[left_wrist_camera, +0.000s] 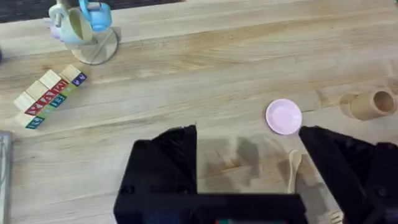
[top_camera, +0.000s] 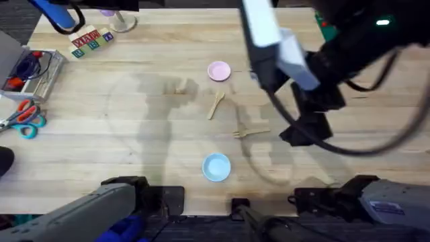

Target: Pick up a utensil and set it on the pink plate, then put the other utensil in the container.

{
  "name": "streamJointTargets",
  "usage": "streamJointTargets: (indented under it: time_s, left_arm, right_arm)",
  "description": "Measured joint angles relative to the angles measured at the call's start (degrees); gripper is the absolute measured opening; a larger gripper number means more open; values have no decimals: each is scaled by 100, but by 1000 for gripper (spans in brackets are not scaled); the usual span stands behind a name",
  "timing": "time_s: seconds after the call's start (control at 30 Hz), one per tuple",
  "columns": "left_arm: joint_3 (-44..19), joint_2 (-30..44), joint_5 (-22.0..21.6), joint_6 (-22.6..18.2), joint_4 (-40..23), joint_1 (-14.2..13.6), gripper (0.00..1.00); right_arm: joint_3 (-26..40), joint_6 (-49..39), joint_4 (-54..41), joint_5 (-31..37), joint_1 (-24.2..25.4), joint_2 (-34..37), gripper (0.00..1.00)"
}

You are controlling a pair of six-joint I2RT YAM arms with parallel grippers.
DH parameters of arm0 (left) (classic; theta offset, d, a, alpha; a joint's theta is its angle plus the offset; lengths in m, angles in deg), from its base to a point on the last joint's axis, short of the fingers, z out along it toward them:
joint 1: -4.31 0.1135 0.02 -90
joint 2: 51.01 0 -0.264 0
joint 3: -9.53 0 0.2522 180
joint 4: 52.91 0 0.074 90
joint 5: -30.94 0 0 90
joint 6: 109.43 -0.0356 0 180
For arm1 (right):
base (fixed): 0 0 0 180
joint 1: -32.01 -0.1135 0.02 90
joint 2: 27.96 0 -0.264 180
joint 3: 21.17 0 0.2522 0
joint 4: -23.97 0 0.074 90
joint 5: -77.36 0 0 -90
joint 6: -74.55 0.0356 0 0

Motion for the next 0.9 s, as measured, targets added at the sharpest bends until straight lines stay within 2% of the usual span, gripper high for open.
streamJointTargets:
  time_s: [0.3,0.43,0.63,0.9]
  left_arm:
    - [0,-1,0,-2,0,-1,993]
    - [0,-1,0,0,0,1,993]
    - [0,-1,0,-2,0,0,993]
    - [0,-1,0,-2,0,-1,993]
  right_arm:
    - [0,1,172,-1,-15,1379,996]
    - [0,-1,432,-1,-191,1682,996]
    - [0,-3,814,17,-499,1754,995]
    - [-332,-4,1388,19,-516,1754,995]
